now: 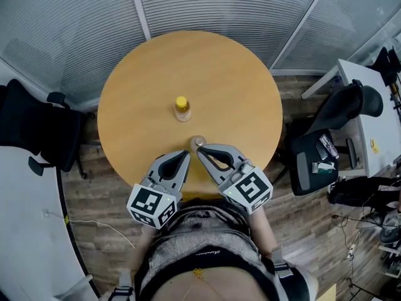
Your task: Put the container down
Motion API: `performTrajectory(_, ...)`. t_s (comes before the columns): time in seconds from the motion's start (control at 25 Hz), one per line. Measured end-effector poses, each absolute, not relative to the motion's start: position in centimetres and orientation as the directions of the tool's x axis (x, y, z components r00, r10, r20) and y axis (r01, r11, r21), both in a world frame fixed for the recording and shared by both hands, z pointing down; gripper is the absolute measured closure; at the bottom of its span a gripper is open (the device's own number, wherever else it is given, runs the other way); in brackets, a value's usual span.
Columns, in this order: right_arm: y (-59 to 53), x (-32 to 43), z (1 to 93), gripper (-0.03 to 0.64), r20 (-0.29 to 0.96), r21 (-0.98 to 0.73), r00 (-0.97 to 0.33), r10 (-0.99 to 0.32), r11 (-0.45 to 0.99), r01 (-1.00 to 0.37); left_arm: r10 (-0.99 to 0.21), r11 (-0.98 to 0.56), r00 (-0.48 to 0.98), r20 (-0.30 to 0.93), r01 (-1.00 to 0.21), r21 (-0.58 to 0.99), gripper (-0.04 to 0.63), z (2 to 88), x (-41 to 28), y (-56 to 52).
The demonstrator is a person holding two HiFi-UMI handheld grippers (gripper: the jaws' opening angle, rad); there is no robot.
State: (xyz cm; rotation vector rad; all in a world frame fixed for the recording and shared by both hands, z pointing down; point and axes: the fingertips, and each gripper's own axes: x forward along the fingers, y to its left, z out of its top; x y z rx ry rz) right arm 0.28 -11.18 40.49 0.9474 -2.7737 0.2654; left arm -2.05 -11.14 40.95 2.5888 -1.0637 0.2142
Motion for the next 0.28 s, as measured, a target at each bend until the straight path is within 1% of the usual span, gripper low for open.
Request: performTrajectory(0.28, -11.08, 0.18, 40.41, 0.592, 0.248, -0.105, -0.778, -0.578, 0.782, -0.614, -0.656, -0.666, 0.709, 0.258, -0.705, 0.244, 0.575, 40.64, -2.08, -11.04)
